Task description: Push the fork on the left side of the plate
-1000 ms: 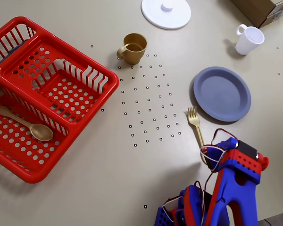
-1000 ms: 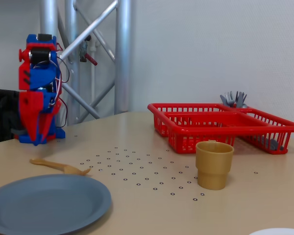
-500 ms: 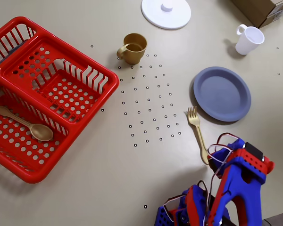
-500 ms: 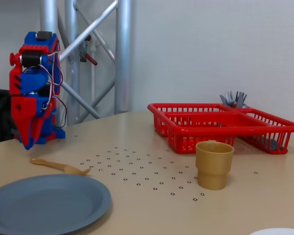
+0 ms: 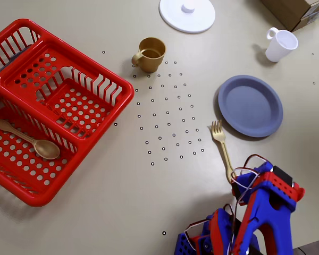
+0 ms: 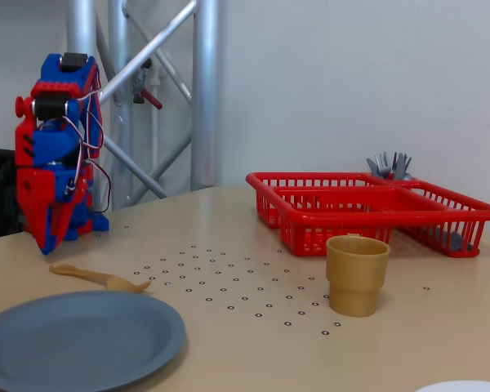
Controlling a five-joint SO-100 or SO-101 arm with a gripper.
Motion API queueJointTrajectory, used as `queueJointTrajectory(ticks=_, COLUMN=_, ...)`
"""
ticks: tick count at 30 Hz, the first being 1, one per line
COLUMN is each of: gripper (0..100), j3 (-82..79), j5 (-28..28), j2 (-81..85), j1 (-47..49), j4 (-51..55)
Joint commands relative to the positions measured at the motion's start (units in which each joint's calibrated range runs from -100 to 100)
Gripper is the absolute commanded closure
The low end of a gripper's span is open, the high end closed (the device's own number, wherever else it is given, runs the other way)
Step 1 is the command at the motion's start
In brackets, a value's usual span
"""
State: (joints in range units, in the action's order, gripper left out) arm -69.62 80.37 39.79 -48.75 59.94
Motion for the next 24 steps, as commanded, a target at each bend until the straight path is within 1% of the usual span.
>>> queueJointTrajectory(ticks=1, gripper=100, j3=0.26, j5=0.44, j2=1.89, j1=-1.93, j4=-1.87)
queueJointTrajectory(ticks=4, gripper=100, j3=-0.82, j5=0.29, j2=1.8, j1=-2.15, j4=-2.59)
queueJointTrajectory(ticks=8, gripper=100, j3=-3.73, j5=0.78, j2=1.55, j1=-3.15, j4=-6.62)
queueJointTrajectory(ticks=12, gripper=100, j3=-3.73, j5=0.83, j2=0.79, j1=-3.23, j4=-6.78)
queueJointTrajectory(ticks=24, gripper=100, j3=-2.46, j5=-3.52, j2=-4.62, j1=2.45, j4=-11.04)
